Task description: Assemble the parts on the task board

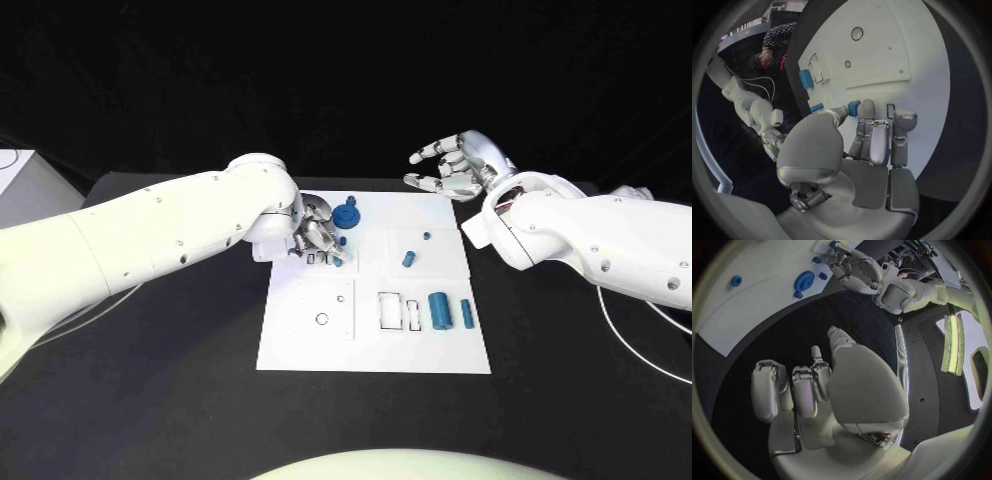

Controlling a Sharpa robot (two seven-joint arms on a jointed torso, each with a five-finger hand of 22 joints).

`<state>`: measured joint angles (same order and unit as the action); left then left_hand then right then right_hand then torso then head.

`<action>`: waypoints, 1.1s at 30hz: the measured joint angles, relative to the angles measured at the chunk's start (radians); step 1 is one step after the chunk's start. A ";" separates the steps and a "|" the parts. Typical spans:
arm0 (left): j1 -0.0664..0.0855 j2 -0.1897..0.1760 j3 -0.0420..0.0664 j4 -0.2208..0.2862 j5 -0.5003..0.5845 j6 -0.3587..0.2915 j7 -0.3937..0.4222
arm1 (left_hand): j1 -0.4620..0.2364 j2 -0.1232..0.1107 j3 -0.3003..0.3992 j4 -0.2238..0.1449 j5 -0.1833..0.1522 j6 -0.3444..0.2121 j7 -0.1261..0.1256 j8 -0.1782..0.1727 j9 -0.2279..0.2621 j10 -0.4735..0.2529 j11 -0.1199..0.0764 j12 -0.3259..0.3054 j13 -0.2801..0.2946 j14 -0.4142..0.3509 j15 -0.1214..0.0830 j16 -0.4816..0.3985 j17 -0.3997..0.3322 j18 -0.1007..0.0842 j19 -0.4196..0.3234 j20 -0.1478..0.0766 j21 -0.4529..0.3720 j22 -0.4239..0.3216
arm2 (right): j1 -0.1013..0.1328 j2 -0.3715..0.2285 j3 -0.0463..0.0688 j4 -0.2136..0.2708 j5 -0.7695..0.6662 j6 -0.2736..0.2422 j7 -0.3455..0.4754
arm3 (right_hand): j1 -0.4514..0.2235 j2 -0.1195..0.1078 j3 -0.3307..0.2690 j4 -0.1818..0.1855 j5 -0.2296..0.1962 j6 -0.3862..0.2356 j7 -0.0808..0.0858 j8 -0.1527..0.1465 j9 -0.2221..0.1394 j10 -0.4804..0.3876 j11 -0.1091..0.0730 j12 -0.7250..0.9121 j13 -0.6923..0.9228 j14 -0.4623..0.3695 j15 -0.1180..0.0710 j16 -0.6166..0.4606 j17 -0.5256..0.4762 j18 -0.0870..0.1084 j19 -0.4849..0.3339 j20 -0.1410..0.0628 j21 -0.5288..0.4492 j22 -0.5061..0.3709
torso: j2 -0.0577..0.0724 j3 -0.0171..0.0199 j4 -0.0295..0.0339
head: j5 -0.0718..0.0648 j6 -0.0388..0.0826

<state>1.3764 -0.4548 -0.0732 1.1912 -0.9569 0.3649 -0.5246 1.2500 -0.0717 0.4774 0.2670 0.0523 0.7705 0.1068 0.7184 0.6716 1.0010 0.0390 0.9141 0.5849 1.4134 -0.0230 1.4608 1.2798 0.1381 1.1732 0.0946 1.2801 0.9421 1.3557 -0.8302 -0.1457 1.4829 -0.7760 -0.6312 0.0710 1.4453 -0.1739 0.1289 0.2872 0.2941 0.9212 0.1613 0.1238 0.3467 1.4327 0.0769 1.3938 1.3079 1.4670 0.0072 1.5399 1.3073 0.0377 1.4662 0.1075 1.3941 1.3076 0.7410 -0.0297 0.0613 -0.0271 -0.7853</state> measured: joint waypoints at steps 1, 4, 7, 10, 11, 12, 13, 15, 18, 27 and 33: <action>0.000 0.000 0.000 0.000 0.004 0.000 0.000 | 0.014 -0.014 0.057 -0.014 -0.001 0.000 0.000 -0.001 0.000 0.002 -0.002 0.000 -0.004 0.000 0.000 0.003 0.002 0.000 0.000 -0.004 0.000 0.002 | 0.000 0.000 0.000 0.000 0.000 0.000 0.000 | 0.000 0.000 0.000 0.000 0.000 0.000 0.000 0.000 0.000 0.000 0.000 0.000 0.000 0.000 0.000 0.000 0.000 0.000 0.000 0.000 0.000 0.000 | 0.000 0.0000 0.0001 | 0.000 0.000; 0.000 -0.003 0.000 0.000 0.018 -0.001 0.000 | 0.027 -0.042 0.155 -0.003 -0.006 -0.011 0.000 0.005 0.000 0.006 -0.005 0.000 -0.015 0.004 -0.003 0.006 0.009 0.000 -0.001 -0.006 0.009 0.010 | 0.000 0.000 0.000 -0.001 0.000 0.001 0.000 | 0.000 0.000 0.000 0.000 0.000 0.000 0.000 0.000 0.000 0.000 0.000 0.000 0.000 0.000 0.000 0.000 0.000 0.000 0.000 0.000 0.000 0.000 | 0.000 0.0000 0.0002 | -0.001 -0.001; -0.001 -0.007 0.000 0.001 0.032 -0.002 0.000 | -0.009 -0.074 0.252 -0.037 -0.005 -0.011 0.000 0.032 0.000 0.009 -0.008 0.000 -0.023 0.012 -0.001 0.011 0.018 0.000 0.000 -0.006 0.017 0.018 | -0.001 0.001 0.000 -0.002 0.000 0.003 0.000 | 0.000 0.000 0.000 0.000 0.000 0.000 0.000 0.000 0.000 0.000 0.000 0.000 0.000 0.000 0.000 0.000 0.000 0.000 0.000 0.000 0.000 0.000 | 0.000 0.0000 0.0003 | -0.001 -0.001; -0.002 -0.014 -0.001 0.003 0.050 -0.005 0.001 | -0.034 -0.072 0.258 -0.030 0.002 -0.011 0.000 0.048 0.000 0.018 -0.007 0.000 -0.024 0.020 -0.002 0.015 0.028 0.000 0.003 -0.009 0.025 0.027 | -0.002 0.001 0.000 -0.003 0.001 0.004 0.000 | 0.000 0.000 0.003 -0.003 0.000 0.000 0.000 0.000 0.001 0.000 0.000 0.000 0.000 0.000 0.000 0.000 0.000 0.000 0.000 0.000 -0.004 0.000 | 0.000 -0.0001 0.0003 | -0.001 -0.002; -0.002 -0.016 -0.001 0.004 0.055 -0.006 0.001 | -0.040 -0.070 0.259 -0.029 0.002 -0.011 0.000 0.048 0.000 0.022 -0.007 0.000 -0.024 0.024 -0.003 0.018 0.028 0.000 0.003 -0.009 0.028 0.030 | -0.002 0.001 0.000 -0.003 0.001 0.005 0.000 | 0.000 0.000 0.003 -0.003 0.000 0.000 0.000 0.000 0.001 0.000 0.000 0.000 0.000 0.000 0.000 0.000 0.000 0.000 0.000 0.000 -0.004 0.000 | 0.000 -0.0001 0.0003 | -0.001 -0.002; -0.002 -0.019 -0.001 0.005 0.061 -0.008 0.001 | -0.050 -0.072 0.261 -0.027 0.005 -0.011 0.000 0.048 0.000 0.027 -0.008 0.000 -0.024 0.025 -0.004 0.021 0.028 0.000 0.009 -0.010 0.029 0.033 | -0.002 0.001 0.000 -0.003 0.001 0.005 0.000 | 0.000 0.000 0.003 -0.003 0.000 0.000 0.000 0.000 0.001 0.000 0.000 0.000 0.000 0.000 0.000 0.000 0.000 0.000 0.000 0.000 -0.004 0.000 | -0.001 -0.0002 0.0002 | -0.001 -0.002; -0.002 -0.023 0.000 0.007 0.070 -0.012 0.001 | -0.062 -0.073 0.261 -0.027 0.018 -0.011 0.000 0.054 0.000 0.027 -0.008 0.002 -0.024 0.030 -0.004 0.022 0.028 0.000 0.015 -0.011 0.036 0.040 | -0.003 0.001 0.000 -0.003 0.001 0.006 0.000 | 0.000 0.000 0.003 -0.003 0.000 0.000 0.000 0.000 0.001 0.000 0.000 0.000 0.000 0.000 0.000 0.000 0.000 0.000 0.000 0.000 -0.004 0.000 | -0.001 -0.0002 0.0003 | -0.001 -0.002; -0.002 -0.029 0.000 0.011 0.081 -0.019 0.001 | -0.087 -0.086 0.311 -0.077 0.068 -0.005 -0.005 0.056 0.002 0.040 -0.010 0.009 -0.024 0.042 -0.007 0.030 0.028 0.000 0.024 -0.012 0.043 0.050 | -0.003 0.000 0.000 -0.003 0.001 0.007 -0.001 | 0.000 0.000 0.003 -0.003 0.000 0.000 0.000 0.000 0.001 0.000 0.000 0.000 0.000 0.000 0.000 0.000 0.000 0.000 0.000 0.000 -0.004 0.000 | -0.001 -0.0003 0.0006 | 0.000 -0.002; -0.002 -0.042 0.002 0.020 0.098 -0.035 0.002 | -0.109 -0.097 0.306 -0.081 0.144 0.008 -0.007 0.057 0.002 0.047 -0.014 0.015 -0.024 0.047 -0.011 0.043 0.028 -0.008 0.043 -0.017 0.059 0.074 | -0.004 -0.001 0.000 -0.004 0.001 0.008 -0.001 | 0.000 0.000 0.003 -0.003 0.000 0.000 0.000 0.000 0.001 0.000 0.000 0.000 0.000 0.000 0.000 0.000 0.000 0.000 0.000 0.000 -0.004 0.000 | -0.001 -0.0003 0.0012 | 0.000 -0.002; -0.002 -0.072 0.006 0.050 0.121 -0.113 0.004 | -0.169 -0.137 0.287 -0.101 0.385 0.065 -0.033 0.074 0.002 0.121 -0.034 0.051 0.005 0.054 -0.033 0.079 0.028 -0.031 0.109 -0.042 0.105 0.162 | -0.004 -0.003 0.000 -0.004 0.002 0.013 -0.001 | 0.000 0.000 0.003 -0.003 0.000 0.000 0.000 0.000 0.001 0.000 0.000 0.000 0.000 0.000 0.000 0.000 0.001 0.000 0.000 0.000 -0.004 0.000 | -0.002 0.0000 0.0027 | 0.003 -0.005; -0.002 -0.077 0.001 0.072 0.100 -0.168 0.007 | -0.188 -0.145 0.283 -0.105 0.439 0.077 -0.038 0.074 0.053 0.139 -0.035 0.065 0.026 0.053 -0.040 0.088 0.028 -0.031 0.130 -0.050 0.121 0.198 | -0.005 -0.004 -0.001 -0.004 0.002 0.015 -0.001 | 0.000 0.000 0.003 -0.003 0.000 0.000 0.000 0.000 0.001 0.000 0.000 0.000 0.000 0.000 0.000 0.000 0.001 0.000 0.000 0.000 -0.004 0.000 | -0.001 0.0000 0.0021 | 0.008 -0.008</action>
<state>1.3741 -0.5320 -0.0724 1.2628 -0.8573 0.1967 -0.5180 1.0622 -0.2168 0.7602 0.1622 0.4914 0.8480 0.0691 0.7921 0.7242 1.1403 0.0036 0.9789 0.6114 1.4668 -0.0626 1.5491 1.3081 0.1069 1.3034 0.0444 1.4009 1.1403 1.3503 -0.8341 -0.1466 1.4784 -0.7738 -0.6161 0.0697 1.4453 -0.1739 0.1316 0.2844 0.2941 0.9212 0.1614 0.1236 0.3476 1.4327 0.0769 1.3938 1.3077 1.4669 0.0072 1.5399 1.3081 0.0376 1.4662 0.1075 1.3902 1.3081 0.7401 -0.0297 0.0634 -0.0196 -0.7935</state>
